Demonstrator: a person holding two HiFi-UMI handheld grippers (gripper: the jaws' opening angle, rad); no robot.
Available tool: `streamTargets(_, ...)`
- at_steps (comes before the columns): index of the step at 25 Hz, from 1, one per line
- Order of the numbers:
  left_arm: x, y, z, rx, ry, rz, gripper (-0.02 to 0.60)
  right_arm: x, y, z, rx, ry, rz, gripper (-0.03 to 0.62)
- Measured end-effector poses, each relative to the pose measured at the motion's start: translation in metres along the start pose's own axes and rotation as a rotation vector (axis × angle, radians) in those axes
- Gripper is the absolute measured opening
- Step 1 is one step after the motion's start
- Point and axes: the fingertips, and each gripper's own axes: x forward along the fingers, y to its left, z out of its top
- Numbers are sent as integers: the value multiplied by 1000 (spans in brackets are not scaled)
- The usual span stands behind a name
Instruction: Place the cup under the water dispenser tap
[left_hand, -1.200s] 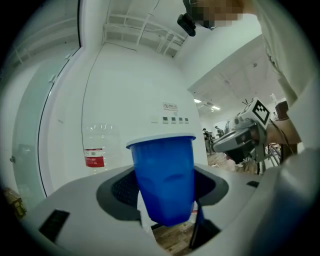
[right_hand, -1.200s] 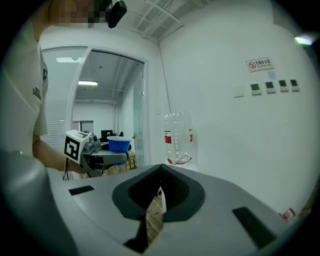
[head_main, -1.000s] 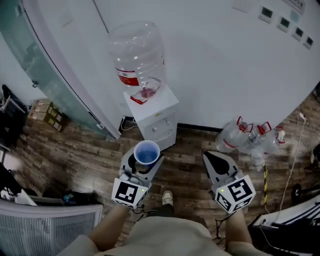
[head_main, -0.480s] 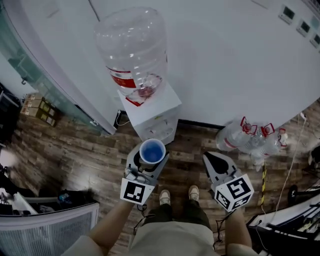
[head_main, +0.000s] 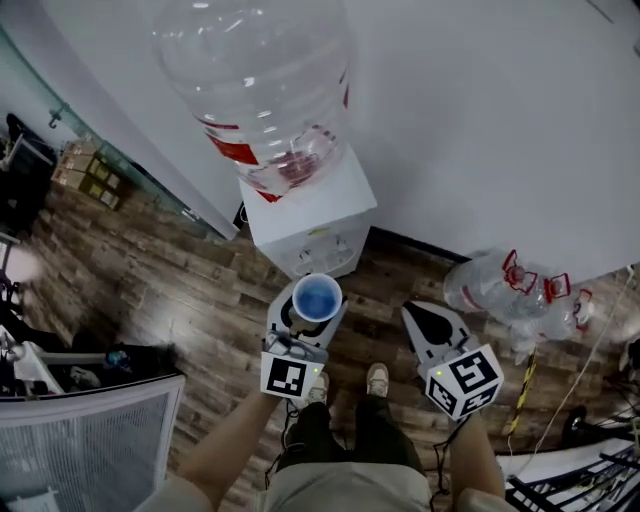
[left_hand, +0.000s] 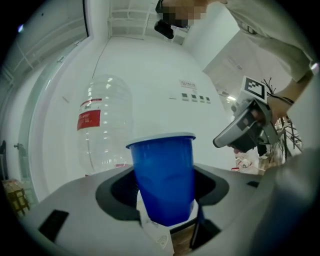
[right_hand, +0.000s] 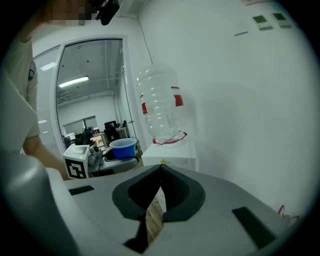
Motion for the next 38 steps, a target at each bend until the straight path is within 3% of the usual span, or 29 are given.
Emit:
streamTargets(8,49,-23,-83,-32,62,52,287,55,-54,-44,-22,39,96,6)
streamTargets(12,64,-29,-135,-85,77,73,287,82,-66,-70,6,28,137,6)
streamTargets(23,94,-45,-284,-190,100,98,287,149,-97,-169,-82,65,84,6)
streamTargets(29,116,-37,-327,-169,65,139,285,180,-117,-208,-98,54,78,6)
streamTargets(36,138,-25,-380,-220,69,194,285,217,-146,-244,-69,68,63,6)
streamTargets(38,145,-30,-390,-199,68,199,284,223,-150,-258,-54,83,62,6)
